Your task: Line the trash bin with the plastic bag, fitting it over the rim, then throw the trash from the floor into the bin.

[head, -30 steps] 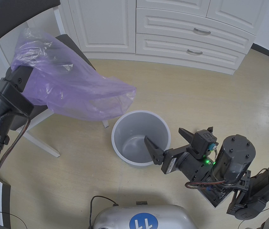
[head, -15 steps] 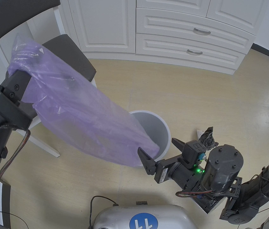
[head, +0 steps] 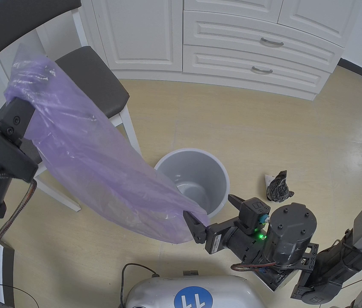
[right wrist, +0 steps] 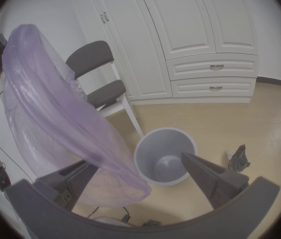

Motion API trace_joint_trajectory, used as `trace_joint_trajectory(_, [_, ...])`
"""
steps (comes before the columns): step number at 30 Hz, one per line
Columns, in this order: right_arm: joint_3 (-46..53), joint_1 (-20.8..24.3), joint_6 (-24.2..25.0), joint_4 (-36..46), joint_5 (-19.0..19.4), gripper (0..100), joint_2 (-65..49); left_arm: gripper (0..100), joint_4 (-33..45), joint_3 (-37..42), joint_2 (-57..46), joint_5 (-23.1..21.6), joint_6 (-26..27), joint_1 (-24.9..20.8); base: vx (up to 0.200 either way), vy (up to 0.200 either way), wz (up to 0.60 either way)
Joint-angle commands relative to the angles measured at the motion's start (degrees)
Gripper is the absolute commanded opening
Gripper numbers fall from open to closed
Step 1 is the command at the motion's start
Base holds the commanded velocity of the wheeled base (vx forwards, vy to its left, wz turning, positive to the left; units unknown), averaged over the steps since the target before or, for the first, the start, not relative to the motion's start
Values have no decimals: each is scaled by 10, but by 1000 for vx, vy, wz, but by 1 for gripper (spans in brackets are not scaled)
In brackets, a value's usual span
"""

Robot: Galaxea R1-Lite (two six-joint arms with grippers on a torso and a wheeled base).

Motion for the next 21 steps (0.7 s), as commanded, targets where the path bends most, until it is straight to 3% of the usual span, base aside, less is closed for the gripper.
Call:
trace_joint_trajectory(1, [3,0,1,0,0,100,16,0,-1,-1,0,0,0,0,0,0,0])
trace_joint_trajectory(21, [-61,-7,95,-34,14,100,150,0,0,-3,-10,1,1,-14,0,0,0])
